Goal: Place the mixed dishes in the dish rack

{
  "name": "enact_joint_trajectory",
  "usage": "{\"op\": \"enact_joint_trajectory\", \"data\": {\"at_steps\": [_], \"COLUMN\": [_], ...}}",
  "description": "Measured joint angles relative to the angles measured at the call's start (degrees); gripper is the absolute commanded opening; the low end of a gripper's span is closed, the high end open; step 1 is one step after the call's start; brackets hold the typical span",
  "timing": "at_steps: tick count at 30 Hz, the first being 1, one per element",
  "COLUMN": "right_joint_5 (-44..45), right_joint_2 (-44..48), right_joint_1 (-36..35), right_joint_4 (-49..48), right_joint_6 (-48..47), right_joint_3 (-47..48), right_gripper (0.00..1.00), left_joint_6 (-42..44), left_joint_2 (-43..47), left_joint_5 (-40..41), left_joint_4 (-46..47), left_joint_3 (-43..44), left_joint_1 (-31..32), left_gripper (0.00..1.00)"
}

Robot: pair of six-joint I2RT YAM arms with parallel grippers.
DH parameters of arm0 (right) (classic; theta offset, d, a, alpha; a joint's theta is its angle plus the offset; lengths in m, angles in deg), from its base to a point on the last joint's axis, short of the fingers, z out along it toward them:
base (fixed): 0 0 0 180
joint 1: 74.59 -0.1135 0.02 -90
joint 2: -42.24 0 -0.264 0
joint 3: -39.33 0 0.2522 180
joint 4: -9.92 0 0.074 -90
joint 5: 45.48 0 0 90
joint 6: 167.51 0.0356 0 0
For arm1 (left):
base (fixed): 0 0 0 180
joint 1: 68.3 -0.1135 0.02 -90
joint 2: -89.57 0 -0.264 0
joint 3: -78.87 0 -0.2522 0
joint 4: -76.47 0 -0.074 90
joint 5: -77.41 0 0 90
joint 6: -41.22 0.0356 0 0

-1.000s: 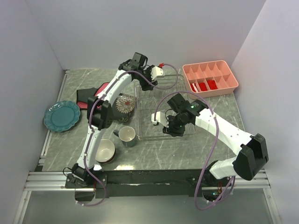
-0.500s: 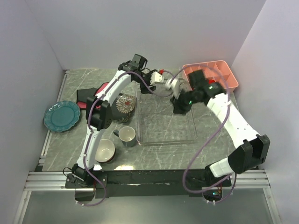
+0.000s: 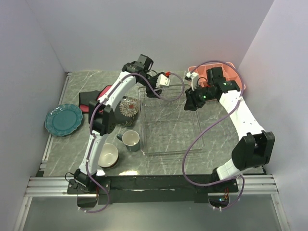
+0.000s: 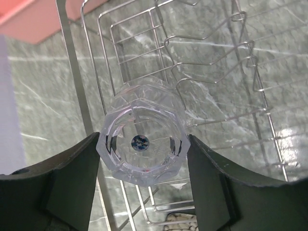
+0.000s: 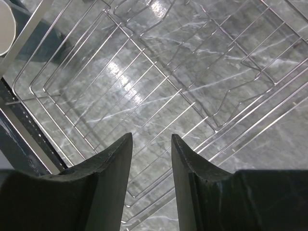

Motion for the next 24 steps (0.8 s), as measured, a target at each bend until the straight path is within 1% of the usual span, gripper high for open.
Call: {"op": "enact_joint_trajectory", "data": {"at_steps": [6,14,17,18,19,20,21,22,24], "right_joint_5": [-0.94,-1.88,-1.95,-2.01,-2.05,-2.08,-2.10,-2.12,-2.21], "right_joint_2": [-0.52,-0.55,-0.55,-0.55,-0.55,-0.55,-0.55,-0.55,-0.55], "right_joint_1": [0.39,0.74,0.81,0.81,0.81,0.81,0.81,0.81,0.85], "right_joint_4": [0.26,0.20,0.15,0.15,0.04,-0.02,-0.20,-0.37,-0.48], "right_joint_6": [0.02,0.90,1.11,1.25,1.29,1.33,1.42,1.49,1.53], "right_joint_3": [-0.04,-0.04,-0.09,-0.13,-0.26,-0.37,-0.52,-0.72,-1.16], "right_gripper": [0.46,0.46,0.46,0.46,0.46,0.46,0.46,0.46,0.46], "left_joint_6": [5.99,9.62,11.47,11.76,11.91,11.87,11.69,11.13,9.68], "left_joint_2": [-0.13,-1.55,-1.86,-1.88,-1.95,-2.05,-2.10,-2.14,-2.01], "left_joint_5": [0.66,1.75,2.16,2.38,2.62,2.82,2.99,3.06,2.80], "left_joint_4": [-4.55,-8.39,-8.85,-8.92,-8.85,-8.66,-8.46,-7.96,-5.75], "left_joint_3": [1.73,1.97,2.03,2.05,2.05,2.05,2.05,1.86,0.87], "left_joint_1": [0.55,2.80,3.76,3.98,4.22,4.44,4.61,4.79,5.05], "left_gripper": [0.24,0.25,0.30,0.34,0.53,0.63,0.70,0.80,0.85]}}
